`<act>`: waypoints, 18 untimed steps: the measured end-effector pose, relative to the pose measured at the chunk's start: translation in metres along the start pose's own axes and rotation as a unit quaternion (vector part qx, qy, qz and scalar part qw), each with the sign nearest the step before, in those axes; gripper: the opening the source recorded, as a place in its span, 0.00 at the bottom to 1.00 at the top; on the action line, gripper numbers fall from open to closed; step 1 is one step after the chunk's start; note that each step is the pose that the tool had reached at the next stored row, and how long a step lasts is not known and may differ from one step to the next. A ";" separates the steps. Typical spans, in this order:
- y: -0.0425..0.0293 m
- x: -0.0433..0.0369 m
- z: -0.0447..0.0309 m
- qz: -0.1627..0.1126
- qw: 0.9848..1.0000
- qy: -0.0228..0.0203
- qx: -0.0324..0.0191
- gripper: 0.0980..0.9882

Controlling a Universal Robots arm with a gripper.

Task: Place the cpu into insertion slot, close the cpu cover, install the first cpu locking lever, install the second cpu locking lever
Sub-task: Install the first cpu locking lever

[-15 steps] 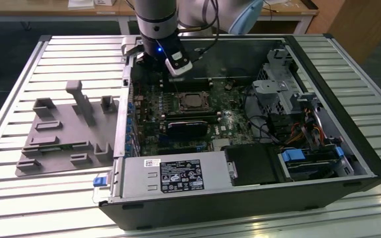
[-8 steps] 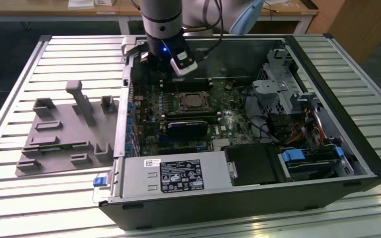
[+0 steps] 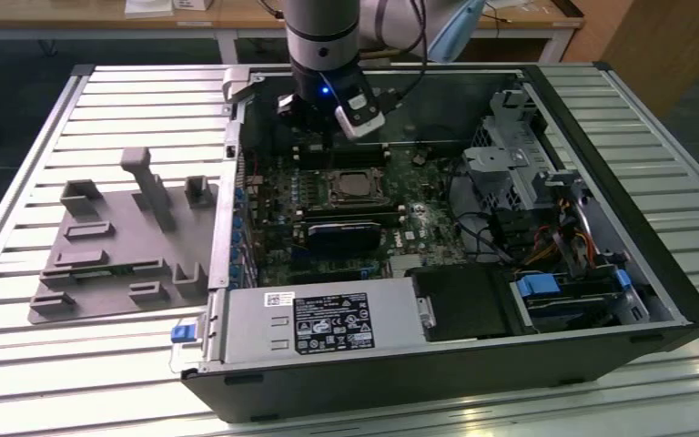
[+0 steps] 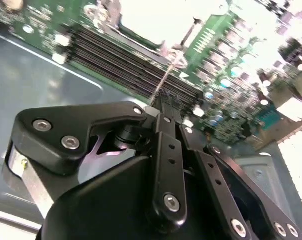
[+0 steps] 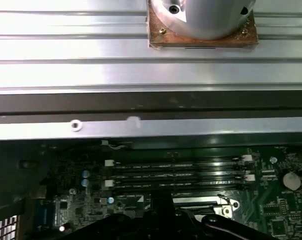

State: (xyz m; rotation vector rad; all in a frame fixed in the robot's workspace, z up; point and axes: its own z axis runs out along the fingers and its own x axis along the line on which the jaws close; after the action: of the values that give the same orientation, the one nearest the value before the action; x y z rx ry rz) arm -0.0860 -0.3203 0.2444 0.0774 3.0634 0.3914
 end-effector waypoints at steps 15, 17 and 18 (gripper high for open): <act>0.0002 -0.0163 0.0030 0.000 1.000 -0.009 0.000 0.00; -0.0001 -0.0162 0.0044 -0.001 1.000 -0.015 0.000 0.00; -0.0003 -0.0162 0.0050 -0.001 1.000 -0.017 0.000 0.00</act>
State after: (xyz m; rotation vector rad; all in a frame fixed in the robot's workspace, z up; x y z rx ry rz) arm -0.0696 -0.3202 0.2403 0.0798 3.0294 0.3845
